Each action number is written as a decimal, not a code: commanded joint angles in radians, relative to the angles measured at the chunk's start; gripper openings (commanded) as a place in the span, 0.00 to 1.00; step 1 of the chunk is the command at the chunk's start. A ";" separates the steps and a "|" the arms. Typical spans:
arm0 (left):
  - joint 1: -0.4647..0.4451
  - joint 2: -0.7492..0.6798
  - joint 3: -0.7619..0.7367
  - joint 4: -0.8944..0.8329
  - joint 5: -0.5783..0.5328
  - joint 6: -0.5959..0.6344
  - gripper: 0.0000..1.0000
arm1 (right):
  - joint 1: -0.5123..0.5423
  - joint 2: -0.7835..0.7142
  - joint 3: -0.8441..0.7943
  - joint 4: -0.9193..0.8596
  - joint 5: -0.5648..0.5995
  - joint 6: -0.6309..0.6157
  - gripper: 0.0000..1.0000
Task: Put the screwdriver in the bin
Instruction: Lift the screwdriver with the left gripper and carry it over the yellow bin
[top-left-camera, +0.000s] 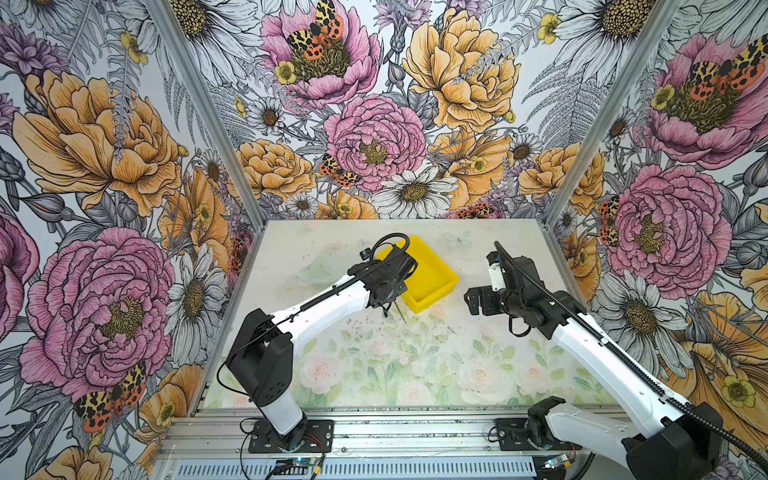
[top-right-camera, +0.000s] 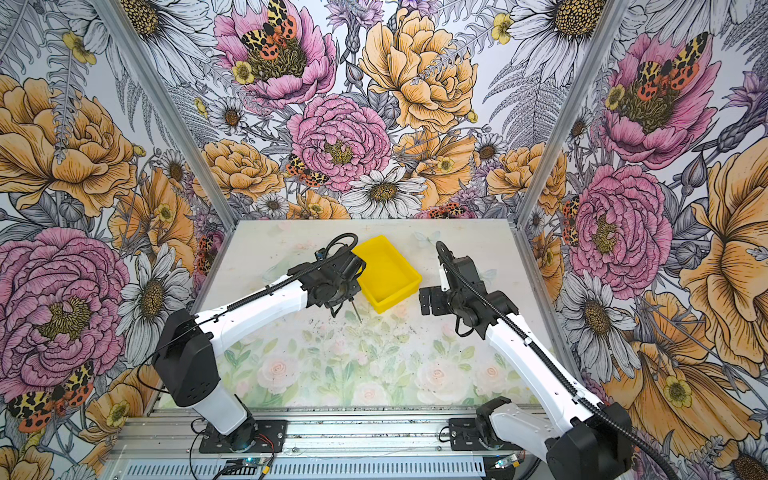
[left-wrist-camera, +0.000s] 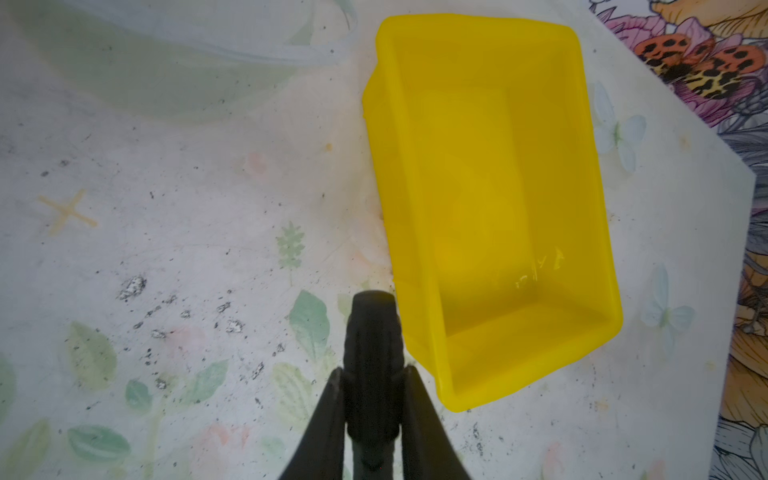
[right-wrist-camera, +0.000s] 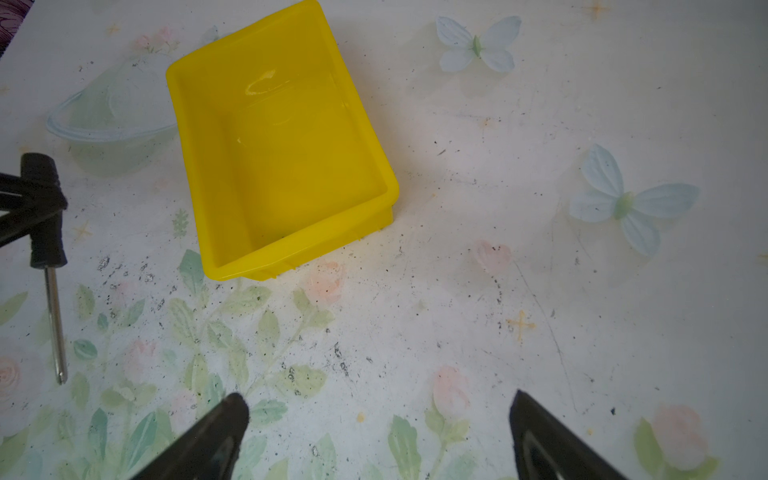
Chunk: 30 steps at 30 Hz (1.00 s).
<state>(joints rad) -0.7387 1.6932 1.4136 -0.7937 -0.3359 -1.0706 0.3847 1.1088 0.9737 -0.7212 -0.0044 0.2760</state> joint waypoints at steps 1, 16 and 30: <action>0.023 0.076 0.104 0.001 0.010 0.057 0.00 | -0.008 -0.025 0.028 0.011 0.015 -0.004 0.99; 0.091 0.446 0.506 0.001 0.080 0.108 0.01 | -0.020 -0.050 0.001 0.014 0.005 -0.008 0.99; 0.121 0.579 0.571 0.001 0.080 0.110 0.02 | -0.020 -0.040 -0.009 0.024 -0.041 -0.016 0.99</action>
<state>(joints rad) -0.6258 2.2524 1.9526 -0.7891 -0.2684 -0.9829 0.3714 1.0782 0.9733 -0.7208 -0.0250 0.2680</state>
